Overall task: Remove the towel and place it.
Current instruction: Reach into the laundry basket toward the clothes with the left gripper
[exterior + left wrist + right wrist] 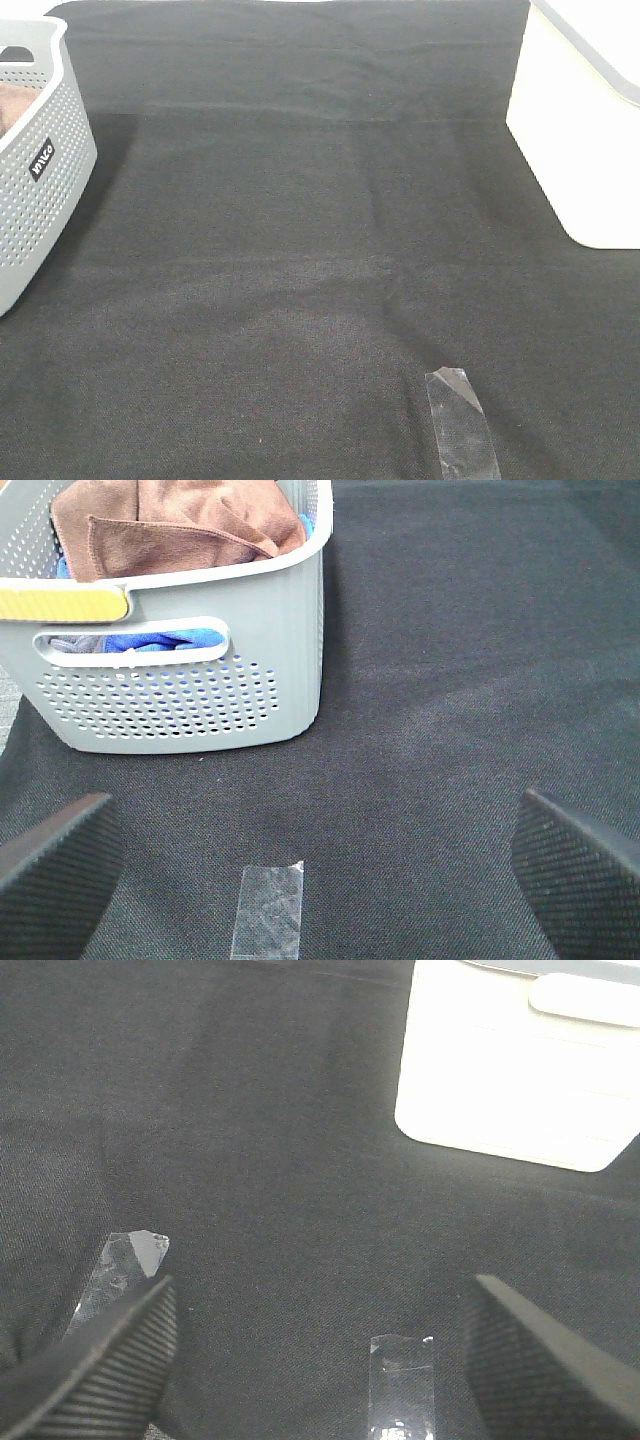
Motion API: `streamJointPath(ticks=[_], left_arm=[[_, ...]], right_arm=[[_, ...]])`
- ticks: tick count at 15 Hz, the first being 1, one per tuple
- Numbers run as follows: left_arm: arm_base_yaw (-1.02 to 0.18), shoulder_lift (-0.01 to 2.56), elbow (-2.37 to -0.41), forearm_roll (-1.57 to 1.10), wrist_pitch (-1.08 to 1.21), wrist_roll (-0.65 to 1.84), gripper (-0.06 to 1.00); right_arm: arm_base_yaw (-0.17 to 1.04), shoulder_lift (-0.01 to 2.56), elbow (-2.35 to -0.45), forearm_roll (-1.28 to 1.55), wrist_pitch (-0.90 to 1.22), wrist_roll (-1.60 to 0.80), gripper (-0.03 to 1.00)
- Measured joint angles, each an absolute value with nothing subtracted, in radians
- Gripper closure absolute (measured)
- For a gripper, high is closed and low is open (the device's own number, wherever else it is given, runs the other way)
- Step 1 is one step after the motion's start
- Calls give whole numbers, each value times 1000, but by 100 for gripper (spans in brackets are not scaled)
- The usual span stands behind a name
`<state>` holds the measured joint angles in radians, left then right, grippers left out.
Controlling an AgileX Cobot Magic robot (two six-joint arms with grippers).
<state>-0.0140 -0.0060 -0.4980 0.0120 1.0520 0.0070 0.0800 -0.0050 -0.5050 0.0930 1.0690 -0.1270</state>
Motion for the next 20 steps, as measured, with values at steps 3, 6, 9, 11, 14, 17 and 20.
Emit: streamJointPath(ticks=[3,6,9,11,14,17,20], left_arm=[[-15,-6,-498,28,1052,0,-5],[-15,-6,-498,31,1052,0,-5],[-15,-6,-498,30,1052,11,-5],[-15,-6,-498,30,1052,11,-5],[-15,-6,-498,30,1052,11,-5],[-15,-6,-498,30,1052,11,-5],[-15,-6,-498,30,1052,11,-5]], right_arm=[[80,-5,-505,93,1069,-127,21],[80,-5,-505,93,1069,-127,21],[80,-5,-505,93,1069,-127,21],[80,-5,-505,93,1069,-127,21],[80,-5,-505,93,1069,-127,21],[80,-5,-505,93,1069,-127,21],[80,-5,-505,93,1069,-127,21]])
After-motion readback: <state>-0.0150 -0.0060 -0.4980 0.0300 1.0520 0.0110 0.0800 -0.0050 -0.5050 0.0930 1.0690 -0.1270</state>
